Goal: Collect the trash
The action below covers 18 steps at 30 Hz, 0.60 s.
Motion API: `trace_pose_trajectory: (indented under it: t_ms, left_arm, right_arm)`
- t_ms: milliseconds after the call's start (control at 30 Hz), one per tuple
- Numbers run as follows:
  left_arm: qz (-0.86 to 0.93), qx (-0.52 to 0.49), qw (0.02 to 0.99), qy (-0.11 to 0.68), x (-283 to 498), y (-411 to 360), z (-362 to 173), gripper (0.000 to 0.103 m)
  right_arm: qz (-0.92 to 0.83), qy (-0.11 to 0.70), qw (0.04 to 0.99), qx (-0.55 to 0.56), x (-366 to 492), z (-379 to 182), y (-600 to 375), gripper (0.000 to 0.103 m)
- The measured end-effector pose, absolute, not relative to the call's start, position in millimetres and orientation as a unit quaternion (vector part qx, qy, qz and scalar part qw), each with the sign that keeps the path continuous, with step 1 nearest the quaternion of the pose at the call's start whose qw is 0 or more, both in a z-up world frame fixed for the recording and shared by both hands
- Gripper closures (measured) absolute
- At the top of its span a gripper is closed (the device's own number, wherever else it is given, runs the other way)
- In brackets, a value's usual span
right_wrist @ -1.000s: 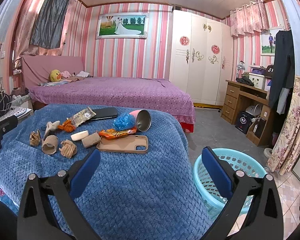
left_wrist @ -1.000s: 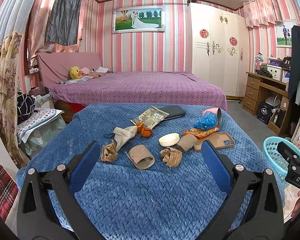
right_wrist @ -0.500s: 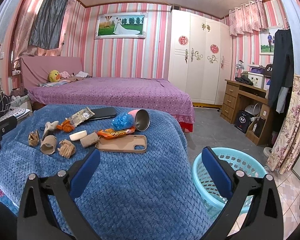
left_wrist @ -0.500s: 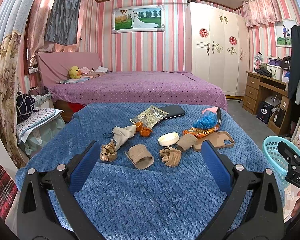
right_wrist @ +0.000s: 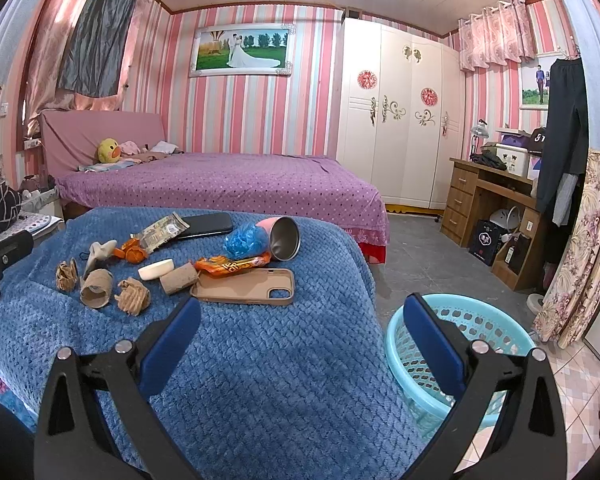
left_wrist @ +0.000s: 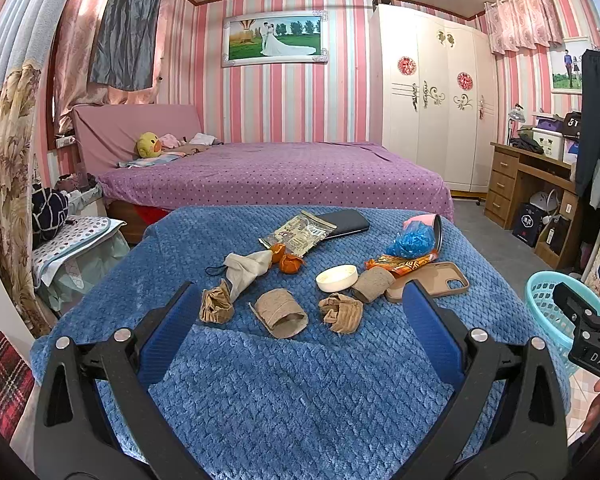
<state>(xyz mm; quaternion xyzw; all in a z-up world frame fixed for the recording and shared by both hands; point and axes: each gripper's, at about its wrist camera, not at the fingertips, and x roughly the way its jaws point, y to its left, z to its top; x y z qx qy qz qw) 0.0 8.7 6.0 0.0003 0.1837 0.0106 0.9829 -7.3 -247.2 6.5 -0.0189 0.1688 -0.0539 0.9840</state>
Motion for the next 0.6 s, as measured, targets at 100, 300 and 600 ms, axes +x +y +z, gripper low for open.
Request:
trace_pose_trajectory:
  t_ms: [100, 300, 600]
  left_arm:
    - [0.01, 0.0, 0.983, 0.184, 0.1, 8.8, 5.9, 0.005]
    - [0.008, 0.001, 0.983, 0.183, -0.8, 9.5, 6.0, 0.005]
    - [0.004, 0.005, 0.983, 0.183, 3.5, 8.0, 5.4, 0.005]
  right_arm:
    - [-0.054, 0.168, 0.984, -0.019, -7.3, 6.6, -247.3, 0.004]
    - [-0.058, 0.168, 0.984, -0.021, -6.1, 3.9, -250.1, 0.004]
    - [-0.059, 0.168, 0.984, -0.023, -4.1, 2.1, -249.5, 0.004]
